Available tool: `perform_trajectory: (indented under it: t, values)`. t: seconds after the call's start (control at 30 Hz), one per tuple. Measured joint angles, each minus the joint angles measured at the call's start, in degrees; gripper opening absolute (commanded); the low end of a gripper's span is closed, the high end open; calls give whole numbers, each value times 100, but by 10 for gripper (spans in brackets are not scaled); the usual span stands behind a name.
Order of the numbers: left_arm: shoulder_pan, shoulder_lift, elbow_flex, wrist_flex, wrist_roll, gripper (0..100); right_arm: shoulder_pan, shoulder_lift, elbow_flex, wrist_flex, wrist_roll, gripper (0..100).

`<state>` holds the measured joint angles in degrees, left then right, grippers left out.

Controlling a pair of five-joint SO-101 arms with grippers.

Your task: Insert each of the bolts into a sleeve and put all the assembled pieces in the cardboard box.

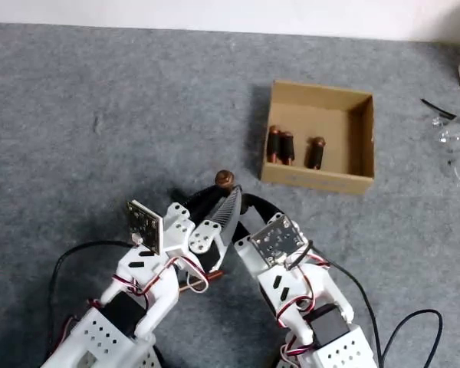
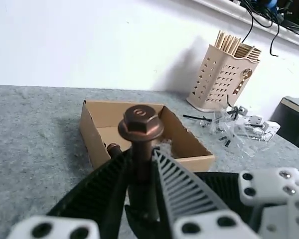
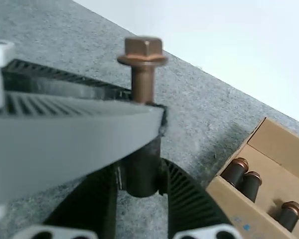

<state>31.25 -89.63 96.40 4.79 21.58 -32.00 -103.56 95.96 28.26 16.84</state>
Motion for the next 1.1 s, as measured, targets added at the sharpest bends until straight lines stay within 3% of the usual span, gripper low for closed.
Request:
perform_trajectory:
  t: [0.67, 0.9, 1.1]
  values:
    - [0, 0, 0, 0, 0, 15, 18, 0, 0, 0, 343, 5]
    - [-18, 0, 0, 0, -9, 222, 44, 0, 0, 0, 352, 5]
    - [-9, 9, 0, 0, -26, 234, 88, 0, 0, 0, 352, 5]
